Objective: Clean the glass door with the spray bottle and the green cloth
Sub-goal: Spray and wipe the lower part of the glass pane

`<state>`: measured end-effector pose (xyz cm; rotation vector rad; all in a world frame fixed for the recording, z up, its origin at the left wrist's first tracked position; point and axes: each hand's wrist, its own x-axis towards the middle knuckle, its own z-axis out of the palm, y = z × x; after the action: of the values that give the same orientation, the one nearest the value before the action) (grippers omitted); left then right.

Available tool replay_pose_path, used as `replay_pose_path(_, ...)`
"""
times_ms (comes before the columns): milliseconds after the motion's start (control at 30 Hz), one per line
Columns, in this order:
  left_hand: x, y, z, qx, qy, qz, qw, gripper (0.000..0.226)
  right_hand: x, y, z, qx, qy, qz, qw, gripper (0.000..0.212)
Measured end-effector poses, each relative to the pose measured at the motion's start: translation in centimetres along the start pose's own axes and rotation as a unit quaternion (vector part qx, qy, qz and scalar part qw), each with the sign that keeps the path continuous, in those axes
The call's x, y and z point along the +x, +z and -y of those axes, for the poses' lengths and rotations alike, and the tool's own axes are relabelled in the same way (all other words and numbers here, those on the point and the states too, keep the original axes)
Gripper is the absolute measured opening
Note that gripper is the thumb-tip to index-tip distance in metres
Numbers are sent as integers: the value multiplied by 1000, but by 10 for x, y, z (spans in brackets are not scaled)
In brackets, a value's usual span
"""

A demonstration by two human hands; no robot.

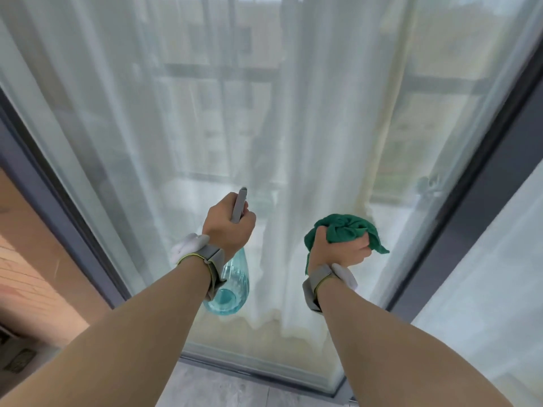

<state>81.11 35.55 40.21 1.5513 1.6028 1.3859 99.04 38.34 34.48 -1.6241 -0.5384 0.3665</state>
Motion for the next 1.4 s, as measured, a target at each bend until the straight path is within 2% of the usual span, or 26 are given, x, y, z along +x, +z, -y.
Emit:
replay_pose_path(233, 31, -68, 32, -1, -20, -18, 1000, 25, -74, 60, -10, -61, -40, 67, 995, 86)
replay_pose_path(367, 45, -107, 65, 30, -15, -2, 999, 9, -112, 90, -14, -93, -49, 91, 990, 86)
replay_pose_path(467, 51, -126, 90, 62, -42, -9, 997, 16, -126, 97, -11, -90, -21, 83, 992, 81)
replay_pose_path(567, 49, -141, 112, 116, -75, -10, 990, 3, -159, 101, -11, -80, -3, 127, 989, 69)
replay_pose_path(633, 43, -144, 129, 124, -96, -4, 988, 3, -187, 104, -17, -92, 0, 178, 980, 64)
replay_pose_path(733, 27, -146, 142, 122, -110, 10, 986, 4, -210, 109, -35, -110, 26, 265, 958, 60)
replay_pose_path(833, 11, -155, 158, 108, -136, 16, 985, 4, -226, 124, -48, -158, 38, 427, 889, 62)
replay_pose_path(900, -3, -164, 174, 109, -151, 8, 982, 4, -237, 134, -56, -197, 53, 496, 844, 66)
replay_pose_path(1033, -24, -192, 200, 111, -182, 7, 977, 10, -269, 149, -65, -241, 125, 523, 808, 64)
replay_pose_path(1167, -20, -223, 220, 122, -186, 10, 975, 20, -287, 173, -68, -284, 145, 544, 776, 71)
replay_pose_path(1267, -8, -245, 241, 117, -176, 10, 977, 19, -302, 194, -66, -295, 137, 549, 770, 65)
replay_pose_path(1400, 11, -269, 272, 102, -148, 26, 983, 15, -333, 220, -67, -312, 142, 542, 767, 69)
